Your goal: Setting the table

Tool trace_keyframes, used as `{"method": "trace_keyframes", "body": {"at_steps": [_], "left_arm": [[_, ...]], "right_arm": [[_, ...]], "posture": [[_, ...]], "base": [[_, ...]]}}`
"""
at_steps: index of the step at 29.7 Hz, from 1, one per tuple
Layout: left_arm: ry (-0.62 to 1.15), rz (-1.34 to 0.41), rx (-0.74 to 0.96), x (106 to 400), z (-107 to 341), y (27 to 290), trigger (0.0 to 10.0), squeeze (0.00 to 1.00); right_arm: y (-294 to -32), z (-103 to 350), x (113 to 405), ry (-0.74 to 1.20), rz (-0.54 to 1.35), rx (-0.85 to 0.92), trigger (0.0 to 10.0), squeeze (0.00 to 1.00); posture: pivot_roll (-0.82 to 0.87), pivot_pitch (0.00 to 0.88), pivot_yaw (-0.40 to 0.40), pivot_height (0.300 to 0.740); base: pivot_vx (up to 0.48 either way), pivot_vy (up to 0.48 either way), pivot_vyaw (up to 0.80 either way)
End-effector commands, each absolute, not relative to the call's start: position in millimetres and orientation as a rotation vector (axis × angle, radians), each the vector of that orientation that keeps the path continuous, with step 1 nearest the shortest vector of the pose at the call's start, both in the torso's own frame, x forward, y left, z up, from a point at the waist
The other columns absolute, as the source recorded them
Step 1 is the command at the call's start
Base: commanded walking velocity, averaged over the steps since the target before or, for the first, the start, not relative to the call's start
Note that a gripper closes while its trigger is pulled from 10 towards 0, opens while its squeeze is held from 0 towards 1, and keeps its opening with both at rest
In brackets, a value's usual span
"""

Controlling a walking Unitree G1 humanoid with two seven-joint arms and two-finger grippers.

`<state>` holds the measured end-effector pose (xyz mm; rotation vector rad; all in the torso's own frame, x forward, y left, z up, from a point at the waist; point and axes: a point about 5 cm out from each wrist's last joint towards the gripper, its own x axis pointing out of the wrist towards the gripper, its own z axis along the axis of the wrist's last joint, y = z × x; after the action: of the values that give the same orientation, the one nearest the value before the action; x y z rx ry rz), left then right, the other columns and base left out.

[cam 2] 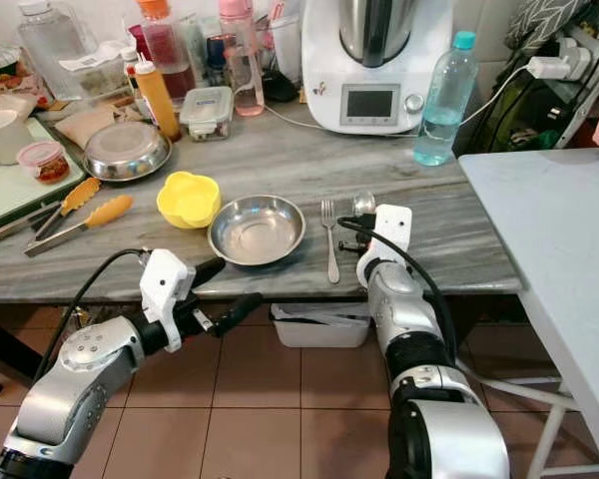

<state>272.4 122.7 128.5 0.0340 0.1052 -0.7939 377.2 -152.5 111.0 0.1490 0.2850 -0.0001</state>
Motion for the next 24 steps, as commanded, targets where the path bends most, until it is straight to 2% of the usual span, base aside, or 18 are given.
{"method": "trace_keyframes", "body": {"at_steps": [1, 24], "left_arm": [[0.11, -0.783, 0.042, 271.3, 129.6, 125.4, 10.0, 0.0], [0.115, -0.798, 0.068, 267.5, 127.6, 124.3, 10.0, 0.0]], "right_arm": [[-147.2, 112.0, 379.2, 0.29, 0.021, 0.161, 10.0, 0.0], [-143.5, 114.2, 384.3, 0.301, 0.027, 0.183, 10.0, 0.01]], "posture": [[0.08, 0.087, 0.066, 0.74], [0.08, 0.086, 0.061, 0.74]], "base": [[0.0, 0.0, 0.0], [0.0, 0.0, 0.0]]}}
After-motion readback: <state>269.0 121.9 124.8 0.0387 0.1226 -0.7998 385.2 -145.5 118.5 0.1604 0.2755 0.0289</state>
